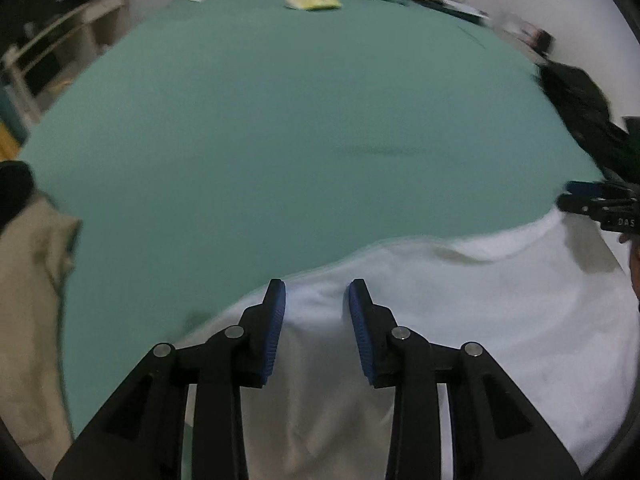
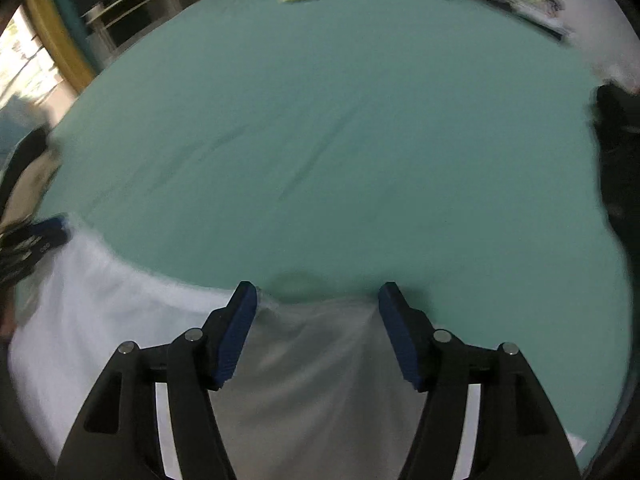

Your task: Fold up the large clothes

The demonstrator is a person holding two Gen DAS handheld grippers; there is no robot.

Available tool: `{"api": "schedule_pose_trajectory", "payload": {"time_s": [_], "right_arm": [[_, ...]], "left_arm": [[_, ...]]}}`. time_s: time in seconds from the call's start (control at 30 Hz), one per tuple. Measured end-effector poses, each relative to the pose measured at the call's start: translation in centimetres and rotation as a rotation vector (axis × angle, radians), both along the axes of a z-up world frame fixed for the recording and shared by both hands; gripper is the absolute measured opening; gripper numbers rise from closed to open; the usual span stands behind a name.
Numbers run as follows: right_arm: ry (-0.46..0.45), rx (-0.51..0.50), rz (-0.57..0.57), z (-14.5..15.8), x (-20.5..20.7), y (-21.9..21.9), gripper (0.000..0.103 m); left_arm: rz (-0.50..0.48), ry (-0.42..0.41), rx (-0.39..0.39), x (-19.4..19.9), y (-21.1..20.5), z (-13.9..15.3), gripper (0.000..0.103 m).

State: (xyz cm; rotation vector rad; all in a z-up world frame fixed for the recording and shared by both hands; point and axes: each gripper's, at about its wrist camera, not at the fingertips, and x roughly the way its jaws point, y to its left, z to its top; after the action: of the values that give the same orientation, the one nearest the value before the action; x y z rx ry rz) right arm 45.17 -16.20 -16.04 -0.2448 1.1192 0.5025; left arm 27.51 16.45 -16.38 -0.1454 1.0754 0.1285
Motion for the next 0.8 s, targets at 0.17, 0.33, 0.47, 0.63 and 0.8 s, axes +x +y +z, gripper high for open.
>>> {"api": "schedule_pose_trajectory", "payload": {"time_s": [0.17, 0.33, 0.47, 0.63, 0.8], "right_arm": [[-0.128, 0.017, -0.147, 2.7, -0.8, -2.8, 0.064], [-0.126, 0.059, -0.130, 5.6, -6.8, -5.5, 0.064], [-0.098, 0.091, -0.177, 5.5, -13.1, -8.2, 0.064], [-0.054, 0.082, -0.278, 3.5, -17.2, -11.8, 0.064], [-0.027, 0.067, -0.341, 2.2, -18.7, -14.8, 0.064]], "left_arm": [[0.084, -0.039, 0.027, -0.8, 1.9, 1.9, 0.044], [-0.002, -0.085, -0.064, -3.2, 0.2, 4.6, 0.044], [-0.170, -0.009, -0.150, -2.7, -3.9, 3.8, 0.044], [-0.284, 0.059, -0.170, 0.4, -9.5, 1.0, 0.044], [-0.304, 0.026, -0.043, 4.9, -11.9, 0.1, 0.045]]}}
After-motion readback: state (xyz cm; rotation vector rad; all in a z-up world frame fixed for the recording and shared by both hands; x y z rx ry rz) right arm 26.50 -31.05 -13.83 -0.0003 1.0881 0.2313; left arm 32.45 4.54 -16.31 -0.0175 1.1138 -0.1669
